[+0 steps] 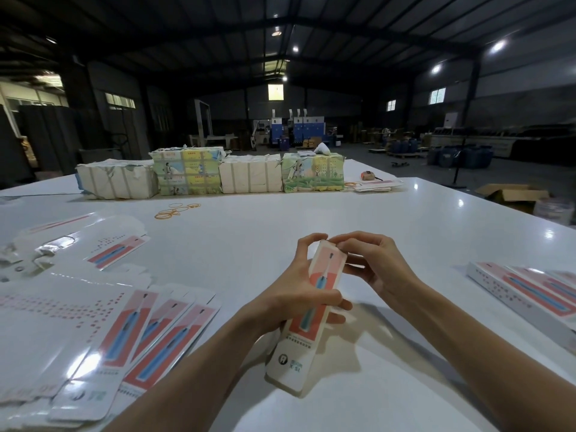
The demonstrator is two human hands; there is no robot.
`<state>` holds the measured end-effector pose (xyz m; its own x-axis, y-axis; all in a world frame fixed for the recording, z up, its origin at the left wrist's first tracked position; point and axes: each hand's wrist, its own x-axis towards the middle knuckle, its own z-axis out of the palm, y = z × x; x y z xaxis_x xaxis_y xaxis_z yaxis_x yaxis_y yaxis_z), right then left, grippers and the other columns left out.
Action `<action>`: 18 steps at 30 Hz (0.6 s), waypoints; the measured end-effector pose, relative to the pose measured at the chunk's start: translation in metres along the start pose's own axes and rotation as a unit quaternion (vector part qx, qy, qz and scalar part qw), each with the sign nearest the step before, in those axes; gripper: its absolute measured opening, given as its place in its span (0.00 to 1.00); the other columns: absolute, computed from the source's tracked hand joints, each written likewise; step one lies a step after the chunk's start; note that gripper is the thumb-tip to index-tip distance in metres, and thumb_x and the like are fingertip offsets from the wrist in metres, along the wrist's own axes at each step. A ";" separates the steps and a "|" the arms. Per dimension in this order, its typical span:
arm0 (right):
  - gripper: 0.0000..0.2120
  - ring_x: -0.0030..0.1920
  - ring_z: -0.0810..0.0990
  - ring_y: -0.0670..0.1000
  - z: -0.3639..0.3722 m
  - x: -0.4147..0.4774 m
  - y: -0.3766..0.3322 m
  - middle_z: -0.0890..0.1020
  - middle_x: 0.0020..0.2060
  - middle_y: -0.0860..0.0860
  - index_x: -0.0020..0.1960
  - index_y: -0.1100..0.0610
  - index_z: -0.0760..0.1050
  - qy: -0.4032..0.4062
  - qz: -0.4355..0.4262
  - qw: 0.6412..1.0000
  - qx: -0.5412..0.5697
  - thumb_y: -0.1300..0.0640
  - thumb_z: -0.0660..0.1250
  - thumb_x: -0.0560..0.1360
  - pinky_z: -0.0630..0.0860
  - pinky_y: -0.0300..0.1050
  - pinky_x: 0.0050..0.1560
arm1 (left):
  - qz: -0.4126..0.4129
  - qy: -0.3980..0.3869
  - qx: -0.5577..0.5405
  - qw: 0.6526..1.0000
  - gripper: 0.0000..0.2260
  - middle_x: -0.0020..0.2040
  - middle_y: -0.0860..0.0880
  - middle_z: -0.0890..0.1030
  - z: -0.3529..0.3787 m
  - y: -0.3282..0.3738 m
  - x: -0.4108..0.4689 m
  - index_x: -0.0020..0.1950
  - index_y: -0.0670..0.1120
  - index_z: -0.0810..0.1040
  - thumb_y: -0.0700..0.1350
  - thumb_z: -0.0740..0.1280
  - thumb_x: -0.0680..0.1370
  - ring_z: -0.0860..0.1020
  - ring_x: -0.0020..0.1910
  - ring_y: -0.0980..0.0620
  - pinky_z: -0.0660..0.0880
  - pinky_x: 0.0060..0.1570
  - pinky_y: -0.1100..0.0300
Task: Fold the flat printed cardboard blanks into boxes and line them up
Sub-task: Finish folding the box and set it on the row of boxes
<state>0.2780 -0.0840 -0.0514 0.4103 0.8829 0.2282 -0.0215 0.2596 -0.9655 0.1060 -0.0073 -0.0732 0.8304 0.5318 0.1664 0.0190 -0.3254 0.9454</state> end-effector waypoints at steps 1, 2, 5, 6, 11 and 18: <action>0.13 0.53 0.88 0.58 0.000 0.000 -0.001 0.88 0.49 0.59 0.48 0.60 0.88 -0.007 -0.001 1.000 -0.004 0.66 0.65 0.81 0.86 0.54 0.50 | -0.011 -0.001 -0.015 1.000 0.45 0.63 0.47 0.74 0.000 0.001 0.000 0.68 0.76 0.56 0.43 0.82 0.70 0.87 0.52 0.44 0.85 0.46 0.52; 0.14 0.53 0.87 0.58 -0.001 0.000 -0.001 0.88 0.49 0.59 0.48 0.59 0.88 -0.014 -0.002 1.000 -0.008 0.67 0.64 0.81 0.86 0.54 0.50 | -0.022 -0.003 -0.030 0.999 0.45 0.63 0.45 0.74 0.000 0.001 0.001 0.68 0.76 0.56 0.42 0.81 0.71 0.88 0.51 0.43 0.85 0.46 0.51; 0.15 0.56 0.87 0.56 0.002 -0.001 -0.001 0.88 0.51 0.58 0.50 0.59 0.88 -0.045 -0.008 0.999 -0.007 0.67 0.63 0.81 0.85 0.52 0.50 | -0.039 0.005 -0.064 0.997 0.42 0.63 0.44 0.74 0.000 0.003 0.001 0.68 0.73 0.57 0.41 0.79 0.72 0.88 0.50 0.42 0.86 0.47 0.49; 0.14 0.56 0.87 0.56 0.003 -0.001 -0.001 0.88 0.51 0.57 0.51 0.58 0.88 -0.049 -0.013 0.999 -0.008 0.67 0.64 0.81 0.85 0.51 0.50 | -0.039 0.012 -0.067 0.997 0.41 0.63 0.44 0.74 -0.001 0.003 0.001 0.68 0.73 0.58 0.41 0.79 0.73 0.88 0.50 0.42 0.86 0.48 0.47; 0.12 0.55 0.87 0.54 0.006 -0.002 0.000 0.88 0.51 0.56 0.50 0.56 0.89 -0.038 -0.027 0.999 -0.012 0.66 0.68 0.81 0.85 0.48 0.47 | -0.035 0.025 -0.080 0.996 0.40 0.62 0.43 0.75 -0.002 0.003 0.001 0.66 0.73 0.60 0.40 0.79 0.73 0.88 0.50 0.42 0.86 0.48 0.48; 0.07 0.53 0.88 0.56 0.006 -0.004 -0.002 0.89 0.51 0.57 0.50 0.57 0.89 -0.015 -0.034 0.999 -0.005 0.64 0.72 0.79 0.85 0.47 0.46 | -0.024 0.013 -0.134 0.991 0.36 0.63 0.42 0.76 0.000 0.003 0.001 0.65 0.73 0.65 0.43 0.80 0.73 0.87 0.51 0.39 0.85 0.46 0.48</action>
<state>0.2707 -0.0860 -0.0492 0.3829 0.8748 0.2968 0.0147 0.3155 -0.9488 0.1070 -0.0080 -0.0704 0.8177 0.5623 0.1231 -0.0932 -0.0818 0.9923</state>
